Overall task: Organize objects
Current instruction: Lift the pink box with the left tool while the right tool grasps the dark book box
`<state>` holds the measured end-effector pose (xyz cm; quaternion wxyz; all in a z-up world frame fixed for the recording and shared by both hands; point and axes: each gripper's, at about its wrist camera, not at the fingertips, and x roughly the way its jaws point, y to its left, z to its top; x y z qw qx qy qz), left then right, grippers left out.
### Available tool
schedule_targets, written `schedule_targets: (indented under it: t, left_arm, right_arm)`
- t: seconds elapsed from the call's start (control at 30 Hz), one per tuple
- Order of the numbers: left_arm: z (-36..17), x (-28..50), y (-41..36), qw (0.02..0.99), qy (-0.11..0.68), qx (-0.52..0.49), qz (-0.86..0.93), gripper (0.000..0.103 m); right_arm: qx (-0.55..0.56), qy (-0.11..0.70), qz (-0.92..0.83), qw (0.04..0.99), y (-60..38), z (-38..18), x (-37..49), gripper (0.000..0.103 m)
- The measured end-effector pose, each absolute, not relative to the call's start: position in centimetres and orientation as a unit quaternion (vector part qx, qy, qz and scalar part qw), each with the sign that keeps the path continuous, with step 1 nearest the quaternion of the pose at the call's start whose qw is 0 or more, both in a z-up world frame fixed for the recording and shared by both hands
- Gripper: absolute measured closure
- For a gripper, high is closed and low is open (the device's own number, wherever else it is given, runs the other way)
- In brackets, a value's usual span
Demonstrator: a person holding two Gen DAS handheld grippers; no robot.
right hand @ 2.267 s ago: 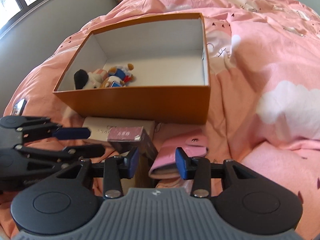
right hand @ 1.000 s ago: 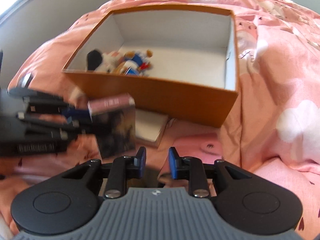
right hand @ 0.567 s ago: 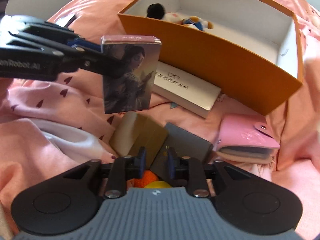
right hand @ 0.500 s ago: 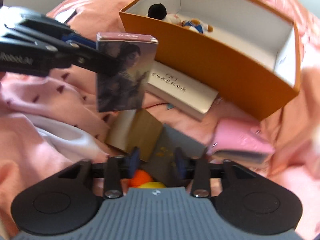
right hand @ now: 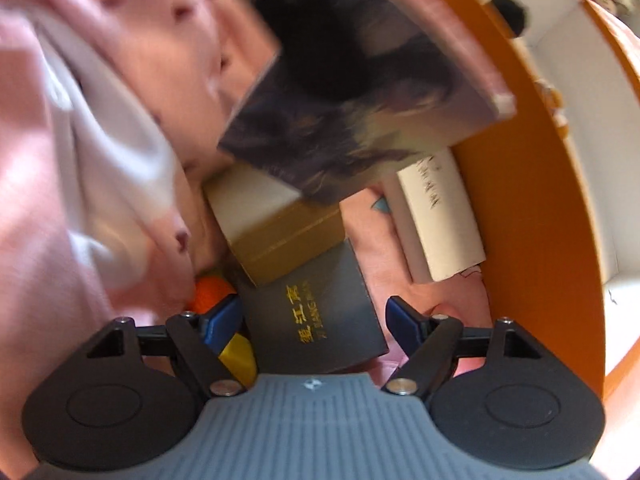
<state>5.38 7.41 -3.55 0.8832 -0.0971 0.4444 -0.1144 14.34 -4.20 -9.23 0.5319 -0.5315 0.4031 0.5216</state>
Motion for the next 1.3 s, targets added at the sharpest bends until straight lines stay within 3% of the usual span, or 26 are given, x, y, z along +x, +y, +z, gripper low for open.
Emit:
schedule_targets:
  t: [0.33,0.63,1.3]
  left_arm:
    - [-4.1,5.8,7.6,0.880,0.450,-0.106,-0.113,0.078]
    - [-3.9,5.7,7.5,0.882,0.447,-0.102,-0.109,0.078]
    - [2.3,6.3,9.6,0.916,0.368,-0.112,-0.112,0.078]
  right_arm:
    - [-0.519,0.432,0.533,0.509,-3.2,-10.4,17.2,0.019]
    - [-0.501,0.437,0.543,0.513,-3.0,-8.9,19.5,0.023]
    - [-0.520,0.296,0.540,0.592,-2.5,8.0,24.9,0.024]
